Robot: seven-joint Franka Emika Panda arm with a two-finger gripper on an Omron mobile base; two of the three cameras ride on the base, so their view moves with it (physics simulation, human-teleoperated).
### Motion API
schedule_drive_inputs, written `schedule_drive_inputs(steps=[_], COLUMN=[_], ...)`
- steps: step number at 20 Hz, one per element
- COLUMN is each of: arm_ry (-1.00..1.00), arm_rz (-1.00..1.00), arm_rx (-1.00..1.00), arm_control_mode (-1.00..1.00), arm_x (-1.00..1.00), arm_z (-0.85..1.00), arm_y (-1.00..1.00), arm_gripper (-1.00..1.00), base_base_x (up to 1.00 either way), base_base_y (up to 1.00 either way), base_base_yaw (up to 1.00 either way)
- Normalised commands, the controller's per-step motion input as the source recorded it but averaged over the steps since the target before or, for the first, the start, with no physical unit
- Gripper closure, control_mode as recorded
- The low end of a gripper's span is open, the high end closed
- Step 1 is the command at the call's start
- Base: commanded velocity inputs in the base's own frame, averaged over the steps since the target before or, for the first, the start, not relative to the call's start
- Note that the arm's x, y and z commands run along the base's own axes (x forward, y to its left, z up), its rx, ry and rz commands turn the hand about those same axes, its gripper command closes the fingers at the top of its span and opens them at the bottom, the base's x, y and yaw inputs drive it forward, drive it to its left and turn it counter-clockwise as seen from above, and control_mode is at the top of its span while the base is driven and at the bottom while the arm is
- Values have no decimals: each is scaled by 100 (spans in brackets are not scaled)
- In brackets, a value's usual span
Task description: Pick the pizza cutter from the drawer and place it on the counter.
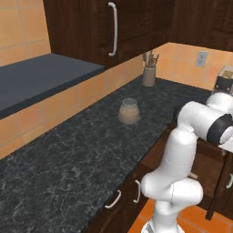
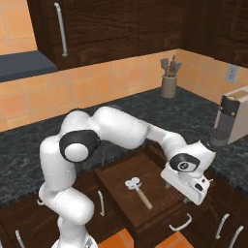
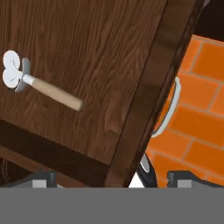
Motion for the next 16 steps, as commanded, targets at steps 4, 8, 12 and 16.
schedule_drive_inputs(steps=[4, 8, 12, 16], arm_ry=[-7, 0, 0, 0], arm_rz=[42, 53, 61, 40], arm_rx=[-22, -21, 1, 20], arm_control_mode=[-100, -100, -100, -100], arm_x=[27, 29, 48, 82], arm_z=[49, 20, -31, -31], arm_y=[100, 86, 42, 0], arm_gripper=[-100, -100, -100, -100], base_base_x=[0, 0, 0, 0], base_base_y=[0, 0, 0, 0], base_base_yaw=[0, 0, 0, 0])
